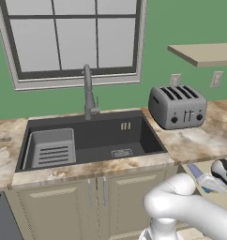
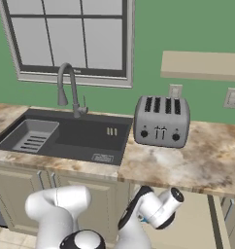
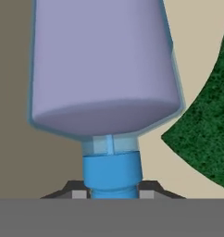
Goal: Restock the sink supplies by placing the sponge and soap dispenser on the counter and next to the sink. Make sure the soap dispenser is upright.
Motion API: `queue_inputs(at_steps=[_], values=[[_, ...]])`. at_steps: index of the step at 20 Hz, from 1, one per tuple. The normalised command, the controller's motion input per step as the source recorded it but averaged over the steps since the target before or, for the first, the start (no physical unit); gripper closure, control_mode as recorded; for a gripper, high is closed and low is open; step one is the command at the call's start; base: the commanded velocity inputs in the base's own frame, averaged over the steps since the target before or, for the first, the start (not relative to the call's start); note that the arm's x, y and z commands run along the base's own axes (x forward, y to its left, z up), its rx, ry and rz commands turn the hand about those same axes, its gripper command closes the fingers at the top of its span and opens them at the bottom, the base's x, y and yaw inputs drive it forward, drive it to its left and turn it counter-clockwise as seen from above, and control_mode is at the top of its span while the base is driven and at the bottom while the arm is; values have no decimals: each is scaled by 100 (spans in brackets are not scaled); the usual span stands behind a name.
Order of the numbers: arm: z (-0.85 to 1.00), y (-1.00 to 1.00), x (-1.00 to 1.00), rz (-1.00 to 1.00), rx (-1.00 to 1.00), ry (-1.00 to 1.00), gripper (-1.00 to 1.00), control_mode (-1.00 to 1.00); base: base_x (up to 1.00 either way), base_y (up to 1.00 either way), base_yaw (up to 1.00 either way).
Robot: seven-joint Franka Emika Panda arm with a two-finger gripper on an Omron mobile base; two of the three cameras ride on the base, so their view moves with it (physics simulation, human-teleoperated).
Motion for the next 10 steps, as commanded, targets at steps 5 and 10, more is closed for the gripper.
queue_inputs(at_steps=[5,10], values=[[45,-5,-4,0,0,-4,100,-100,0,0,0],[57,-41,-32,0,0,0,100,-100,0,0,0]])
